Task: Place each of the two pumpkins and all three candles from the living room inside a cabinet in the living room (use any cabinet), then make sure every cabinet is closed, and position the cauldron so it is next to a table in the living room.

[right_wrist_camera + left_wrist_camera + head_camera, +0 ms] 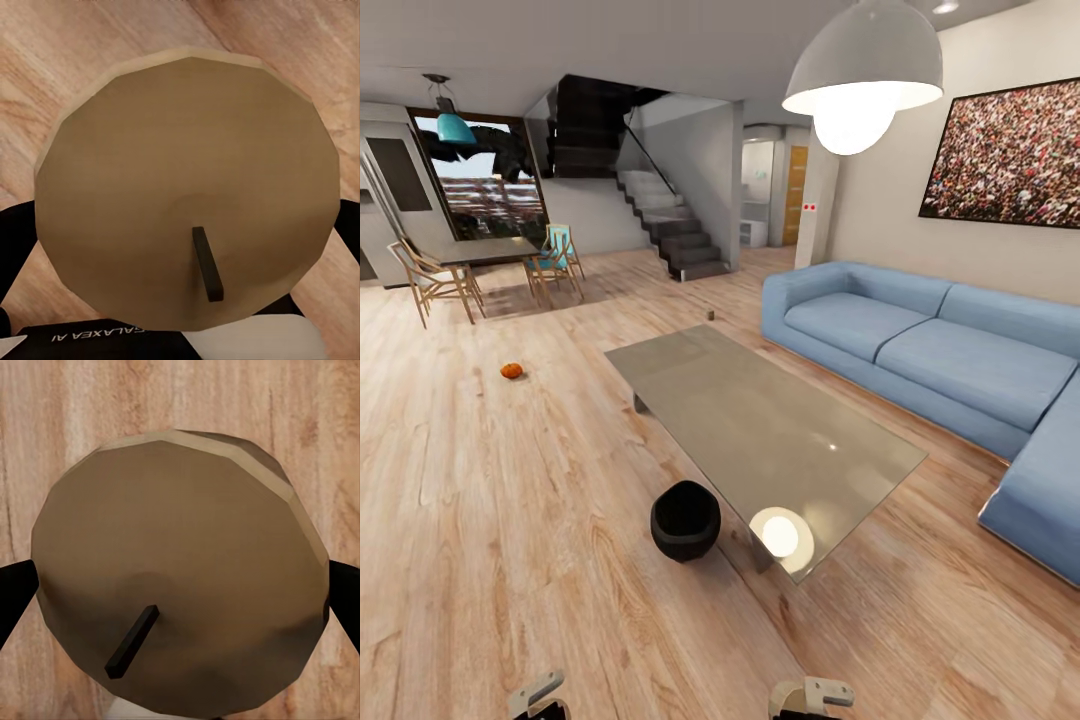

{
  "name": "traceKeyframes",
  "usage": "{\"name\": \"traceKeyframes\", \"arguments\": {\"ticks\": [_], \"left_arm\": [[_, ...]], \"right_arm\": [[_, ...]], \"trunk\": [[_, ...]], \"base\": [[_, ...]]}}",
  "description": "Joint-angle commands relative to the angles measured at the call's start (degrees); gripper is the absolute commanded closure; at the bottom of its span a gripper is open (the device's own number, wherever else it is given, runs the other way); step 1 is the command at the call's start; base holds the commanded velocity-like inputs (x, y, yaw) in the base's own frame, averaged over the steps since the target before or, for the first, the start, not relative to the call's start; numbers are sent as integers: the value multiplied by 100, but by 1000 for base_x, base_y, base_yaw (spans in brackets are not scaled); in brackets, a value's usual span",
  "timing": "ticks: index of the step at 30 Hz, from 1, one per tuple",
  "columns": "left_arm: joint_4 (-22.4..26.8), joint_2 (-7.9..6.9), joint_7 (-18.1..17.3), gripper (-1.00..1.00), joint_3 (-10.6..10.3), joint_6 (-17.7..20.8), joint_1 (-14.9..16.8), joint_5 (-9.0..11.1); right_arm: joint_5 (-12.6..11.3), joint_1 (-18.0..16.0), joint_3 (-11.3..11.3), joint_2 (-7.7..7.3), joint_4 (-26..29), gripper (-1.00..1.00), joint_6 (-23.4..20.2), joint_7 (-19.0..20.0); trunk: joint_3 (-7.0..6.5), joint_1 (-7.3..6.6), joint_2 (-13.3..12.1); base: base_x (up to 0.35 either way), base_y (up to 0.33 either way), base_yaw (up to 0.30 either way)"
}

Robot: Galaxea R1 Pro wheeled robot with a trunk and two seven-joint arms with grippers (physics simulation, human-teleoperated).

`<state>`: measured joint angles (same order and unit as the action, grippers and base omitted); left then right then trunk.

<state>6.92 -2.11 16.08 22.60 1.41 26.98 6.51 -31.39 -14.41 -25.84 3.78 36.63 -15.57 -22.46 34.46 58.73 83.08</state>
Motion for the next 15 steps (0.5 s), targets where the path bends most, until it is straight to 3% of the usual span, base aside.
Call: {"name": "traceKeyframes", "arguments": {"ticks": [1,11,15], "left_arm": [[1,-1,-3,100,2,0,0,1],[-5,6,6,100,-1,0,0,8],[-6,8,9,100,-1,0,0,8]], "right_arm": [[1,0,0,0,1,100,-3,2],[-14,0,9,12,-4,100,-48,-11],[-16,0,9,99,-3,100,-65,-19]], "trunk": [[0,0,0],[0,0,0],[0,0,0]], "base": [[0,0,0],[0,-11,2],[-12,-189,195]]}}
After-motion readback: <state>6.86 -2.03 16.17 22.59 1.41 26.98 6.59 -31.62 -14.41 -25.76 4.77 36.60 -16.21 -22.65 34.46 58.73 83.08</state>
